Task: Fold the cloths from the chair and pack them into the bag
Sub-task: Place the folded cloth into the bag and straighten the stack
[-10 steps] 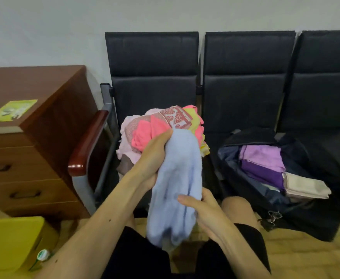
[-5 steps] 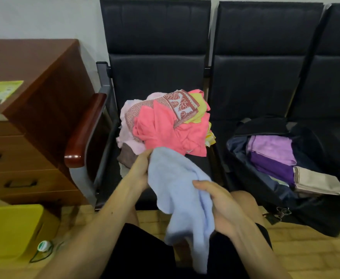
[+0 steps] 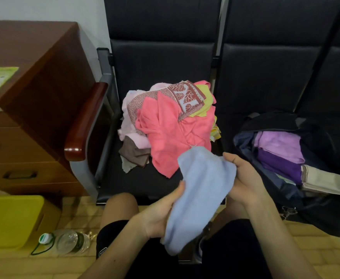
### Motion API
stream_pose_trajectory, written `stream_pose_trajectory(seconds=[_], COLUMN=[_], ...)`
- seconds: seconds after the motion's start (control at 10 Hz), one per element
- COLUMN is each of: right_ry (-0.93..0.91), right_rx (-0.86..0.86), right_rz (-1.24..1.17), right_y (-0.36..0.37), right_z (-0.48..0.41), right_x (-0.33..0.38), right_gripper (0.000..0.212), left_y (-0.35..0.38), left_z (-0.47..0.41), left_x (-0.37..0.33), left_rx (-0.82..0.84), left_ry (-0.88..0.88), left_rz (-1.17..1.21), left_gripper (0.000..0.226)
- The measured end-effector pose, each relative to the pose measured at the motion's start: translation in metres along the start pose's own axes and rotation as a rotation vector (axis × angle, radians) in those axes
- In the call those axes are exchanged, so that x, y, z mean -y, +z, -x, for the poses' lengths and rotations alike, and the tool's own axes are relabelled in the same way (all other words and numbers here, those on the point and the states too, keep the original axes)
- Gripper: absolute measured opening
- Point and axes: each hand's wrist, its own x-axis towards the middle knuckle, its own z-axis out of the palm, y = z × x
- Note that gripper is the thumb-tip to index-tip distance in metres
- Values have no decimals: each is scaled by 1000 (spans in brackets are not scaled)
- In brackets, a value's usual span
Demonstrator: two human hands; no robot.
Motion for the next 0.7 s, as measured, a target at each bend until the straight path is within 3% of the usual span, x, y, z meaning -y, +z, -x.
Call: stream_pose_trajectory(seconds=[0.1,0.3,0.4,0.5,0.7], right_ry=[55,41,-98,-198,-283], right_rx=[-25,-152,-143,-204,-376], right_rz=[-42,638,751,758,403], right_y=[-5,-20,-28,-25,-15], right_z=[-7,1,5,9,9], right_x=[-5,-73,-78,-72,-40], right_gripper=[55,51,21,24,21], left_y=[15,7,10,12,10], left_z=[0,-16,-16,-12,-1], left_x=[-5,-14,-10,-15,-32], left_rx=[-170,-420,-454,-509,-472], left_ry=[86,400,474,548,584], left_rz=[-216,-368,-472,-518,-469], left_gripper=[22,11,10,6,12])
